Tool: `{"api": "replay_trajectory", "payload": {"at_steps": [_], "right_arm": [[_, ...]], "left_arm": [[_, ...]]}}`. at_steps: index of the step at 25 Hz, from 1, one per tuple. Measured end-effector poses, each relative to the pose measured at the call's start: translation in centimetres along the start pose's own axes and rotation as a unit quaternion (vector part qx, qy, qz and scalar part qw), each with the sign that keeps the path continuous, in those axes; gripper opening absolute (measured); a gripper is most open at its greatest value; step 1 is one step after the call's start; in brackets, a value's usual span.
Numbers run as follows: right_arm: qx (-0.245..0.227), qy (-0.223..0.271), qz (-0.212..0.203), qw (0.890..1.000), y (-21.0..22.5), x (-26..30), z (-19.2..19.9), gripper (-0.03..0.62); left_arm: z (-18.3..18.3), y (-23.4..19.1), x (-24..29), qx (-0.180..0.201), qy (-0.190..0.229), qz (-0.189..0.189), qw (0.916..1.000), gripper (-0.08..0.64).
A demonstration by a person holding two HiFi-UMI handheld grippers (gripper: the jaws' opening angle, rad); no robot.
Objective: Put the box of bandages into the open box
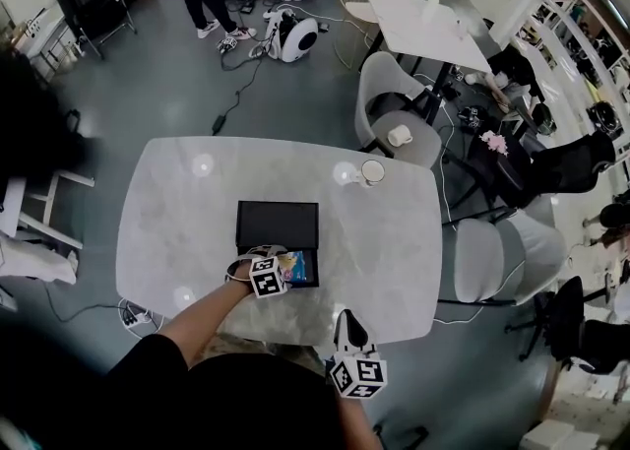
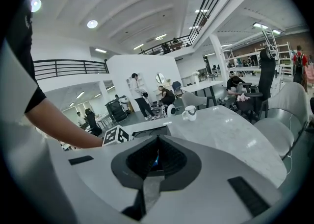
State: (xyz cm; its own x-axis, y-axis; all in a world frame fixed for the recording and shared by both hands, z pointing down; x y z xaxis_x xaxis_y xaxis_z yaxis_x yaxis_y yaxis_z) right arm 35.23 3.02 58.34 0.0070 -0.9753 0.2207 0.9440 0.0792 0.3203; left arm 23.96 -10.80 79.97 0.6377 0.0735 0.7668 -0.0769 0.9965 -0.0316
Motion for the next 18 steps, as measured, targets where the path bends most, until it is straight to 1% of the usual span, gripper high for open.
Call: {"api": "replay_trajectory", "payload": {"at_steps": [2,6,10,14,16,18], "right_arm": [[0.001,-0.001,0.002,1.000,0.1,-0.1,0.0,0.012],[0.002,-0.001,-0.001,1.000,0.0,0.1,-0.1,0.012],[0.002,0.002,-0.004,1.000,-0.4,0.3,-0.1,0.011],[0.001,0.003,-0.004,1.000,-0.5,0.3,-0.2,0.012],[0.000,0.003,-0.008,1.000,-0.7,0.5,-0.2,0.012],[-0.001,0.001,-0.015,1.000,-1.1,0.9,-0.2,0.012]], "left_arm": [[-0.1,-0.1,-0.1,0.000,0.002,-0.002,1.0000,0.413],[-0.6,0.4,-0.4,-0.012,0.011,0.015,0.9998,0.413],[-0.5,0.2,-0.5,-0.006,0.010,0.010,0.9999,0.414],[-0.9,0.5,-1.3,-0.010,0.018,0.015,0.9997,0.414],[-1.5,0.5,-2.4,-0.018,0.037,0.009,0.9991,0.414],[-2.5,0.2,-4.2,-0.042,0.081,-0.010,0.9957,0.413]]}}
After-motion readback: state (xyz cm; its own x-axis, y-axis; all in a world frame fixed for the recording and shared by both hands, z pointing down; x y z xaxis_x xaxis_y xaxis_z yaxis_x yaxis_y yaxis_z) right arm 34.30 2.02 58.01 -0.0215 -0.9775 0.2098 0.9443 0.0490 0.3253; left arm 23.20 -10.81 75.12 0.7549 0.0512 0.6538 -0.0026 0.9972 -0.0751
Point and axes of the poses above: the fingertips, and each gripper's own axes: x forward along the fingers, y to its right, z out of its underside, the point moved 2 cm from there along -x, backward along the fingers, and after that the axes turned 14 degrees about y, right-handed, at the moved point
